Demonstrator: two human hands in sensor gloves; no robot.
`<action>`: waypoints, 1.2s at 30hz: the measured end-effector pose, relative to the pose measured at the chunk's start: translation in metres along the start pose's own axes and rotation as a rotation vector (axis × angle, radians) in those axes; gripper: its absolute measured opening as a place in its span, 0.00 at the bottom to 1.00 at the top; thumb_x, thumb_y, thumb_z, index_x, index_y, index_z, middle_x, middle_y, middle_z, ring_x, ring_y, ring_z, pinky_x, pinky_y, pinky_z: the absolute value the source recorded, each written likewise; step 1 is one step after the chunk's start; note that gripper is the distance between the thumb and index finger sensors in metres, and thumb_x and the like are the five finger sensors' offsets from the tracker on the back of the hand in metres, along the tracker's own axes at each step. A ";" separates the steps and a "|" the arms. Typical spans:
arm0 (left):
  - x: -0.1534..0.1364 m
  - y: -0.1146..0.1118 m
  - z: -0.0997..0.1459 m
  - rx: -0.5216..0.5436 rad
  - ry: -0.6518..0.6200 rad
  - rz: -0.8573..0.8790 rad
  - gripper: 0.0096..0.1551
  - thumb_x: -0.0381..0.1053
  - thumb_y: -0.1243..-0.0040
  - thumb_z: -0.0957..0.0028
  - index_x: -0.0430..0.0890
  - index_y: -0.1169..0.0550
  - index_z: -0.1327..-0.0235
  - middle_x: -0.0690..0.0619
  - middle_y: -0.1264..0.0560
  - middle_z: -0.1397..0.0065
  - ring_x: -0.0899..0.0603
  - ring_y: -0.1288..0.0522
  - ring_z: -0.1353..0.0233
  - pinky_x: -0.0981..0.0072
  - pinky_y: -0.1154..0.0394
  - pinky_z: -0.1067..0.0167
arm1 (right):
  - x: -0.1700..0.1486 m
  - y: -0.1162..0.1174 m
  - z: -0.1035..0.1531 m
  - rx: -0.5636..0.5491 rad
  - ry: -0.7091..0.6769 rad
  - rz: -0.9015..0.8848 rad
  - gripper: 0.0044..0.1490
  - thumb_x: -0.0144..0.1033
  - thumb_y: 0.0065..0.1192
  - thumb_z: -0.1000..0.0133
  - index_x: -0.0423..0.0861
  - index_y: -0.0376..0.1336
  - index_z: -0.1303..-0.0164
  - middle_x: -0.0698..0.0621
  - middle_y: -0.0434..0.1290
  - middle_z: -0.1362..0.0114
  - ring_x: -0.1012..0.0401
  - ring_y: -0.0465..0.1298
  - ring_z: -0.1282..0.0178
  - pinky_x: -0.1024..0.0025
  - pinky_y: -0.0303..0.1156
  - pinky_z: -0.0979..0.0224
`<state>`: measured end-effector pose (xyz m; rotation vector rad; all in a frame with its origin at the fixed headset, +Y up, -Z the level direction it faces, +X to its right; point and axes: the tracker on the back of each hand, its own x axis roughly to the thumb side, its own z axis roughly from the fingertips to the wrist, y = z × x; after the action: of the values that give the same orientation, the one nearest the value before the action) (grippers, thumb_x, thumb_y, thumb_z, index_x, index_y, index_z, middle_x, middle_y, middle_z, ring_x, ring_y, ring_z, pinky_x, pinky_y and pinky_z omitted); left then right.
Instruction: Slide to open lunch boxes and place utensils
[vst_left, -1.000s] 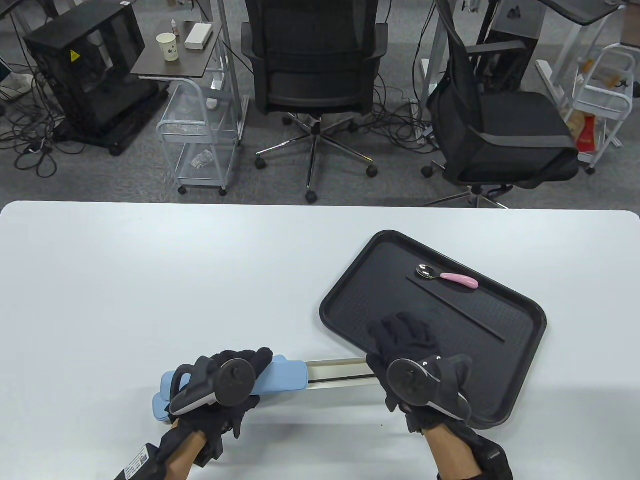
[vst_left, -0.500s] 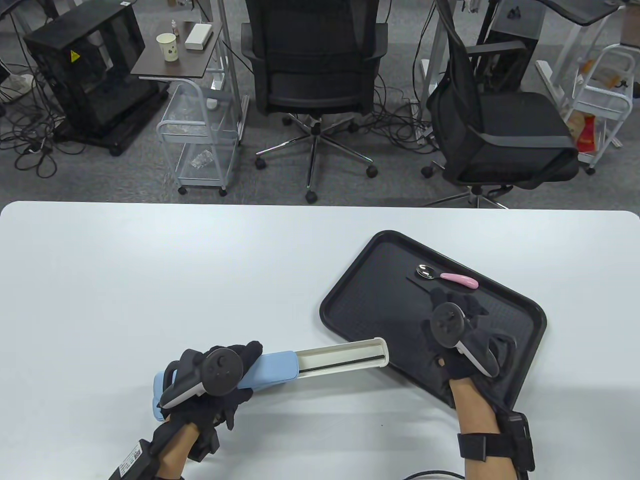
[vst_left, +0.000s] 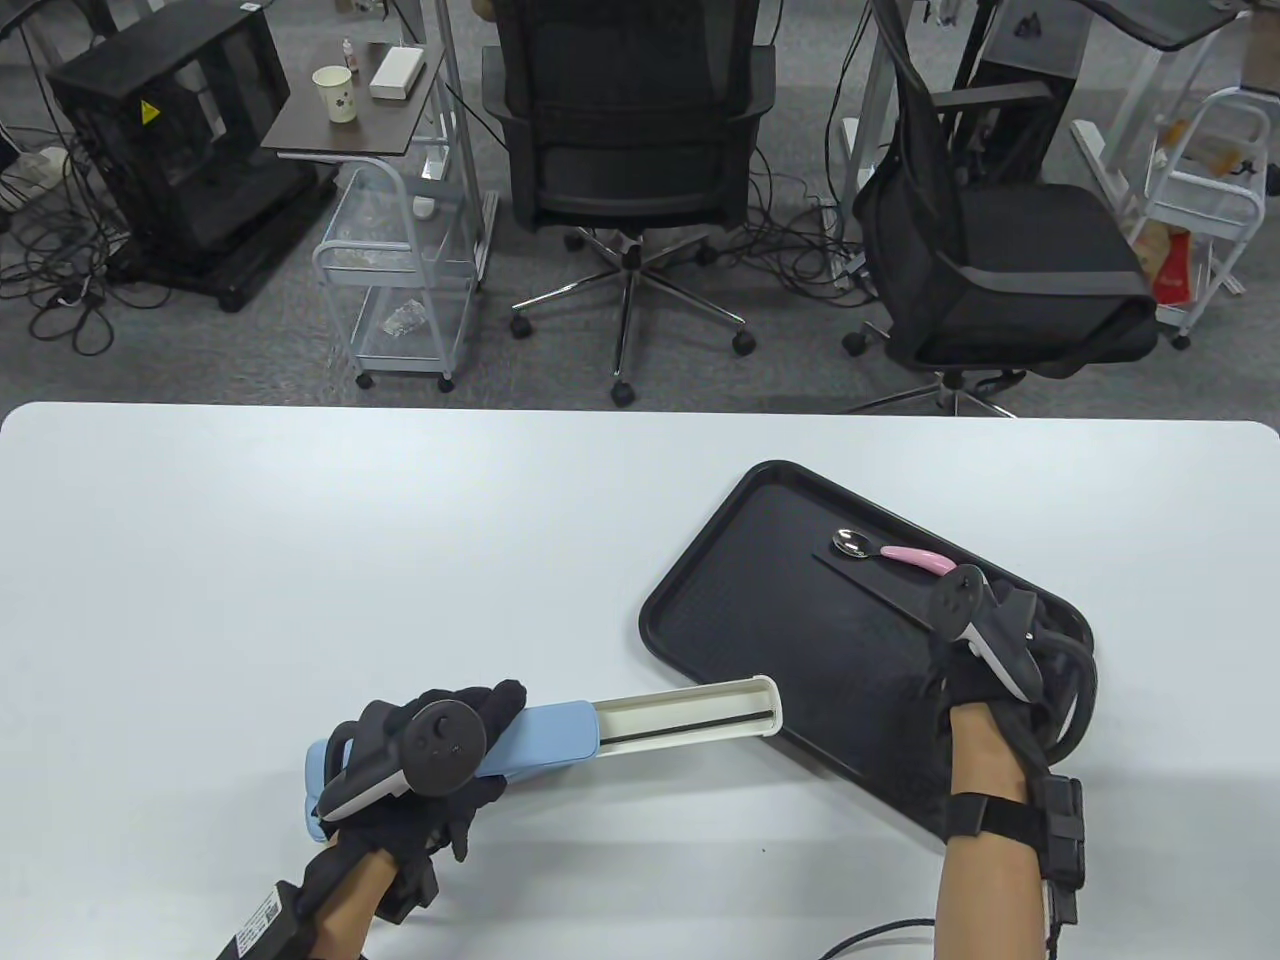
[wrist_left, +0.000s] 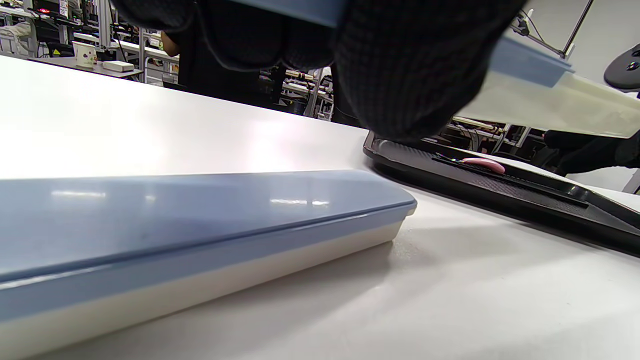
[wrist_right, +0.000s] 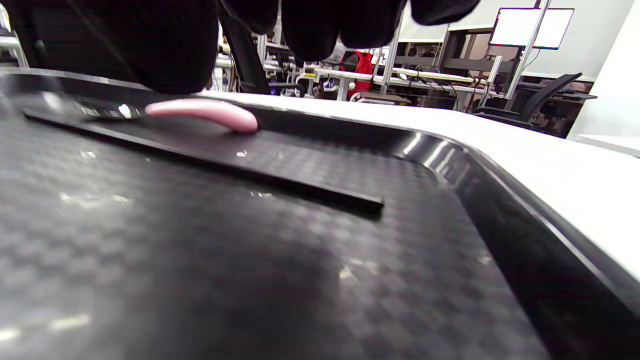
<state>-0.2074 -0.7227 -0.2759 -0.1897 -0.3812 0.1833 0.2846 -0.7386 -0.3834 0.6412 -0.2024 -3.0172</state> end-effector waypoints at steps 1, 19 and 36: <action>0.001 0.000 0.000 -0.001 -0.001 -0.005 0.51 0.52 0.28 0.57 0.54 0.45 0.25 0.50 0.40 0.23 0.37 0.37 0.27 0.33 0.44 0.29 | 0.000 0.004 -0.002 0.004 0.004 0.010 0.47 0.48 0.65 0.46 0.57 0.44 0.20 0.45 0.49 0.16 0.43 0.52 0.16 0.41 0.50 0.20; 0.004 -0.001 0.000 -0.005 0.000 -0.020 0.51 0.52 0.29 0.57 0.54 0.46 0.25 0.50 0.40 0.23 0.38 0.37 0.27 0.33 0.43 0.29 | -0.002 0.033 -0.014 0.133 0.050 -0.038 0.40 0.41 0.62 0.44 0.56 0.49 0.22 0.44 0.52 0.18 0.42 0.57 0.18 0.41 0.54 0.21; 0.002 0.001 0.001 -0.006 0.010 -0.011 0.51 0.53 0.29 0.57 0.54 0.45 0.25 0.50 0.40 0.23 0.38 0.37 0.27 0.33 0.43 0.29 | 0.016 0.028 -0.003 -0.011 -0.104 0.181 0.28 0.35 0.74 0.51 0.57 0.67 0.40 0.49 0.74 0.36 0.49 0.78 0.34 0.44 0.72 0.30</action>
<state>-0.2060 -0.7213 -0.2749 -0.1942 -0.3730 0.1703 0.2715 -0.7677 -0.3891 0.4391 -0.2342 -2.8761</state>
